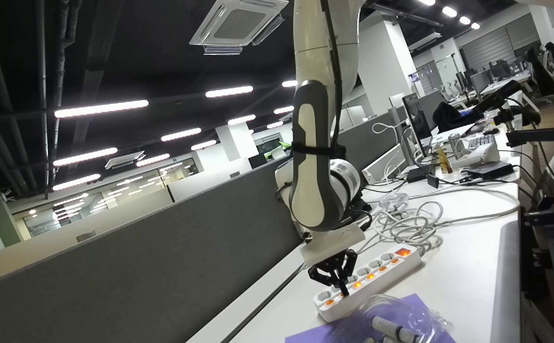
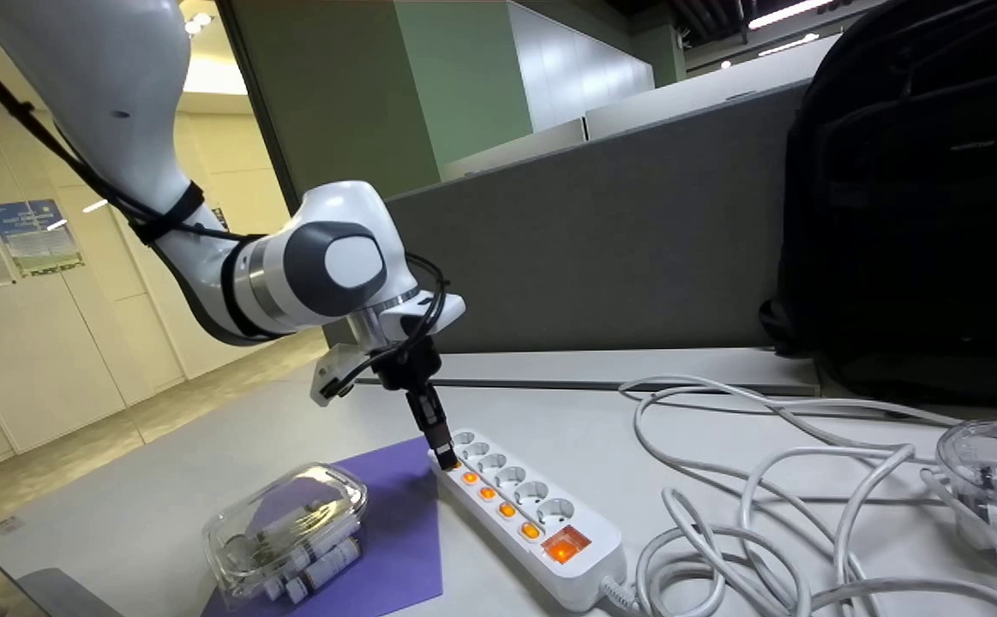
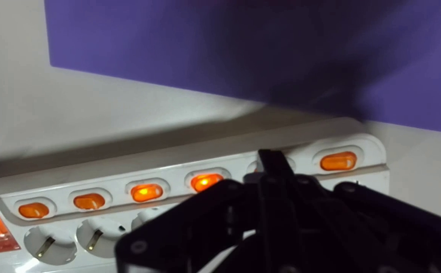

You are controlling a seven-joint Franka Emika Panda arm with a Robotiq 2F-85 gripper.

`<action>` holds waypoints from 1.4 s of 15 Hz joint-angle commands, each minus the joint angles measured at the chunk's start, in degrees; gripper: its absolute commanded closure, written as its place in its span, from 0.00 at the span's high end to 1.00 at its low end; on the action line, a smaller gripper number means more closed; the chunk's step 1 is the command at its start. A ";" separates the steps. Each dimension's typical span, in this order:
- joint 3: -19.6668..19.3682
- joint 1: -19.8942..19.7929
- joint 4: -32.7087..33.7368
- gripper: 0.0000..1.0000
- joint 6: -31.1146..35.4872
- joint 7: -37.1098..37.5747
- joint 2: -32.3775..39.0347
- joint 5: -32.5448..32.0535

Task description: Turn on the third and second switches from the right

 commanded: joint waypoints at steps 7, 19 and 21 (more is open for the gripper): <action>2.65 -3.80 10.02 0.00 -16.37 0.52 4.94 3.47; 3.92 -3.00 25.83 0.00 -44.90 1.79 17.63 -2.48; 3.84 -2.62 26.71 0.00 -44.96 1.43 17.17 -3.72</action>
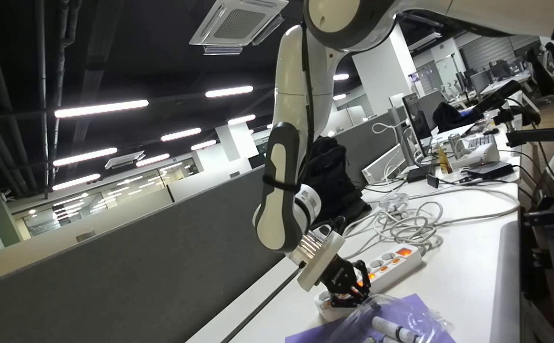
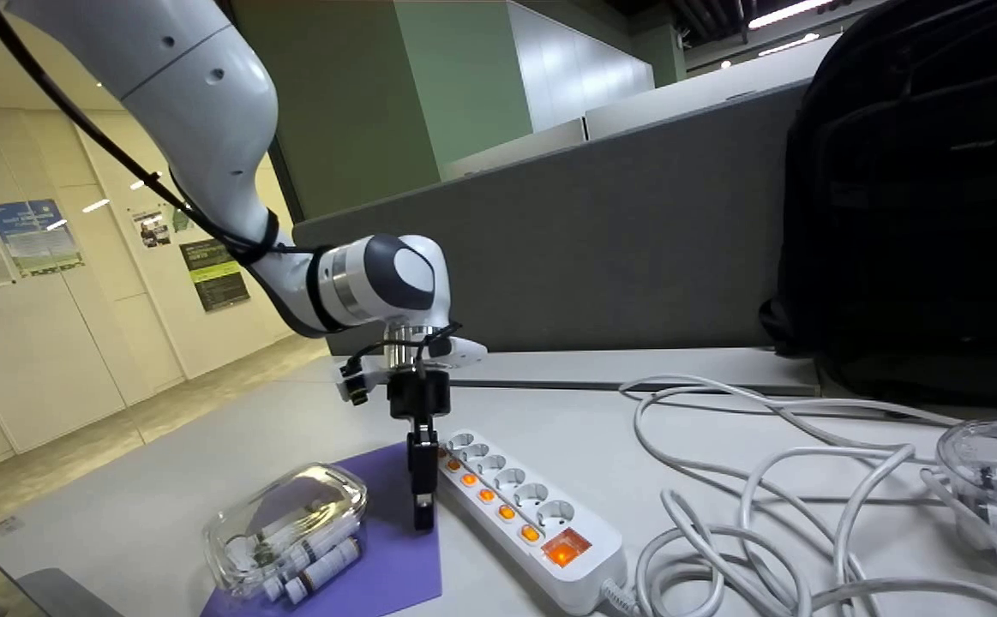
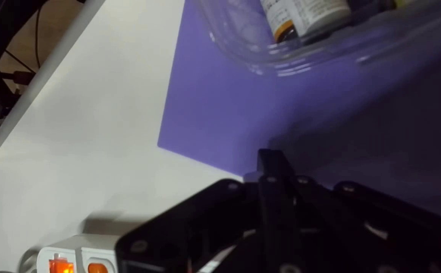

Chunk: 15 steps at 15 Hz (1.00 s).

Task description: Turn on the third and second switches from the right

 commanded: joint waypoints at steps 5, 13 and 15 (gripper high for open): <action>0.02 1.69 -2.60 0.00 10.34 -1.42 -3.85 -7.14; 3.75 -0.95 -14.56 0.00 25.50 -10.94 -18.15 -2.09; 3.59 -1.69 -16.57 0.00 27.27 -11.78 -20.31 -0.30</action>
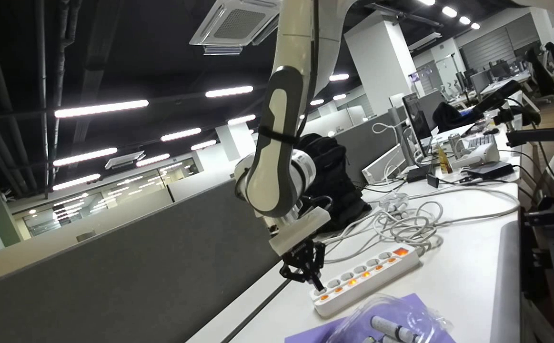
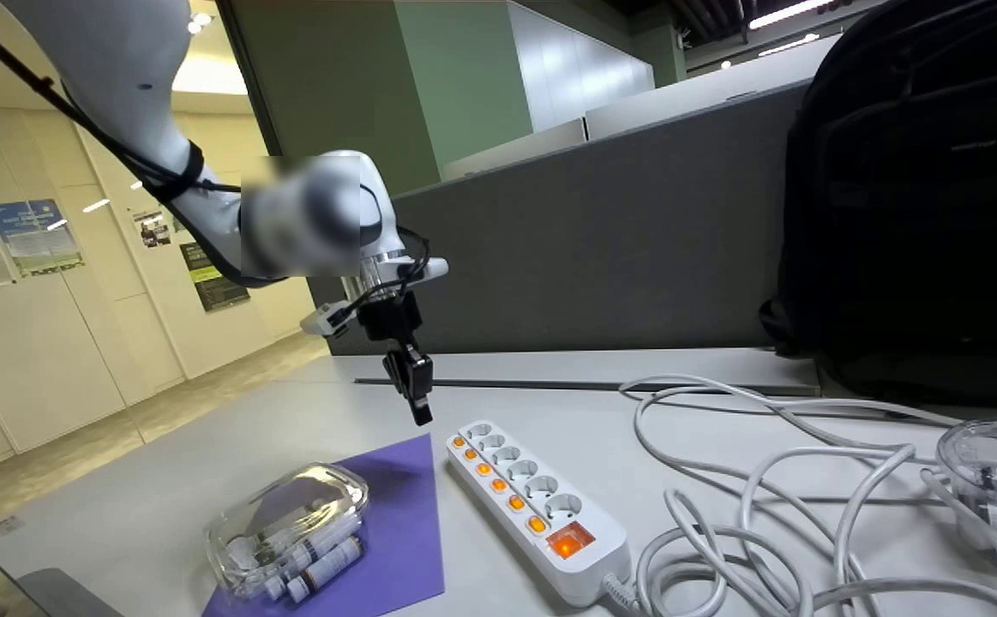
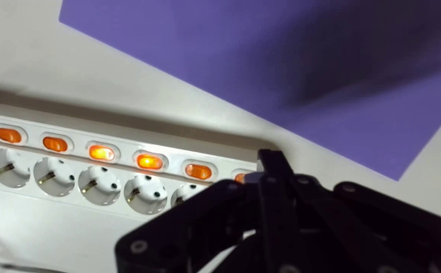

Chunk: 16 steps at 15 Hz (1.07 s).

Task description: Turn on the third and second switches from the right

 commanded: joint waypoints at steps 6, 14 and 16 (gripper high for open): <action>-0.33 -2.52 -5.42 0.00 5.23 -1.64 -4.61 2.39; -3.53 -1.00 -6.30 0.00 9.55 2.27 -2.40 0.26; -4.79 -0.35 -6.42 0.00 10.78 3.25 -1.77 -0.45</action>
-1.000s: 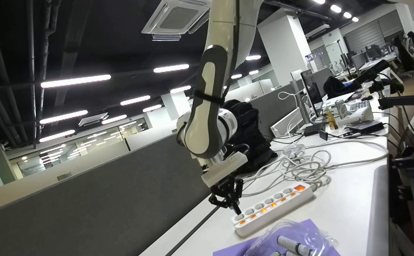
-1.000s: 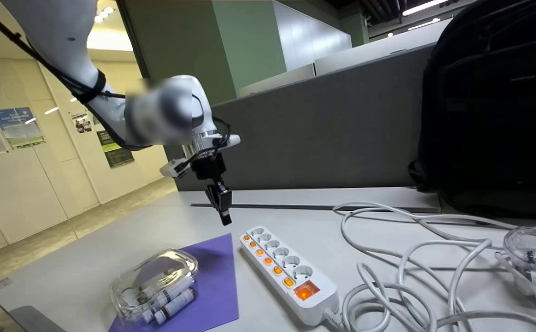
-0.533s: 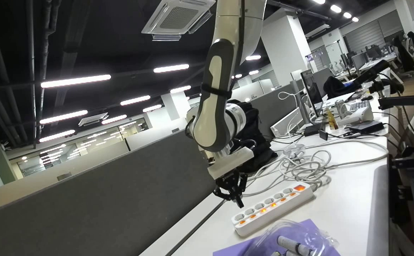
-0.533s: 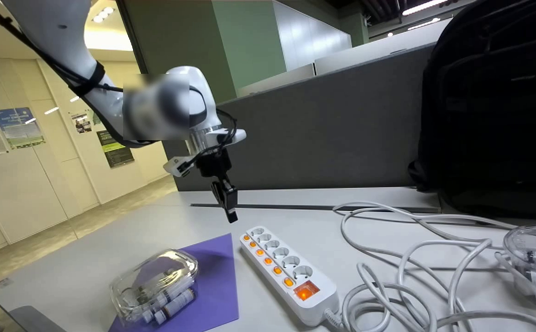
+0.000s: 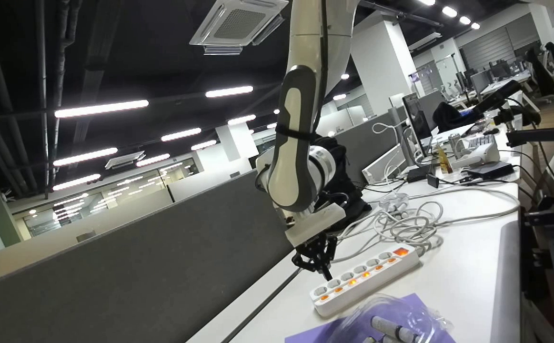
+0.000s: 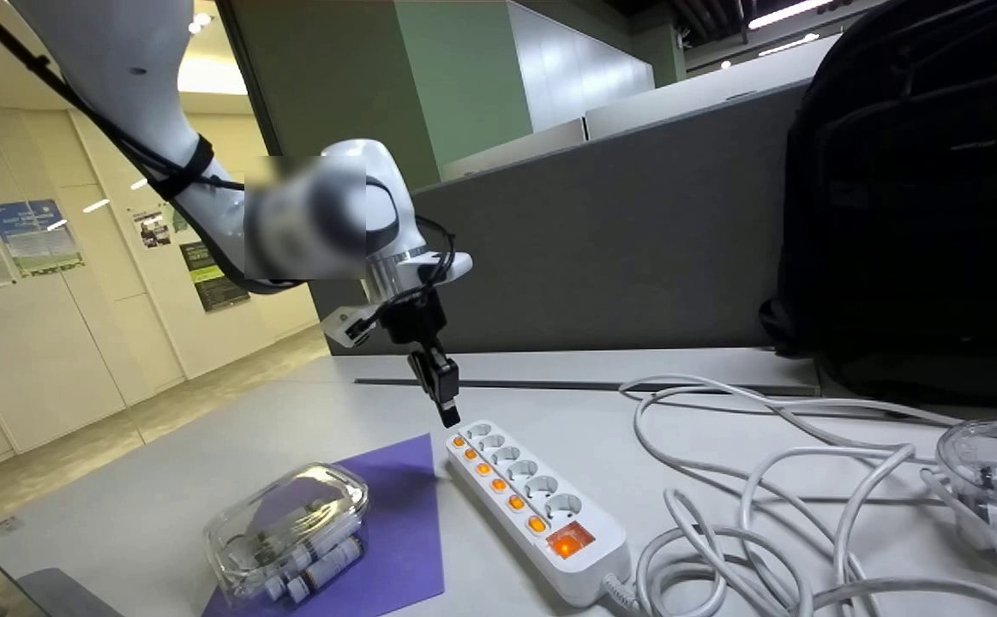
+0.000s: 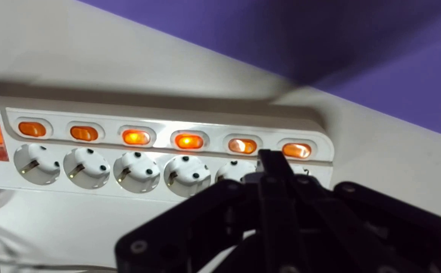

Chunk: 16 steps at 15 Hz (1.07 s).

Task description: Turn on the third and second switches from the right

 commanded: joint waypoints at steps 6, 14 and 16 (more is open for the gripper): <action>-4.36 3.06 -0.46 0.00 3.78 5.21 2.47 -2.75; -4.58 3.58 -0.03 0.00 4.76 4.74 5.12 -1.63; -4.26 3.39 -0.10 0.00 5.76 4.23 5.43 -1.23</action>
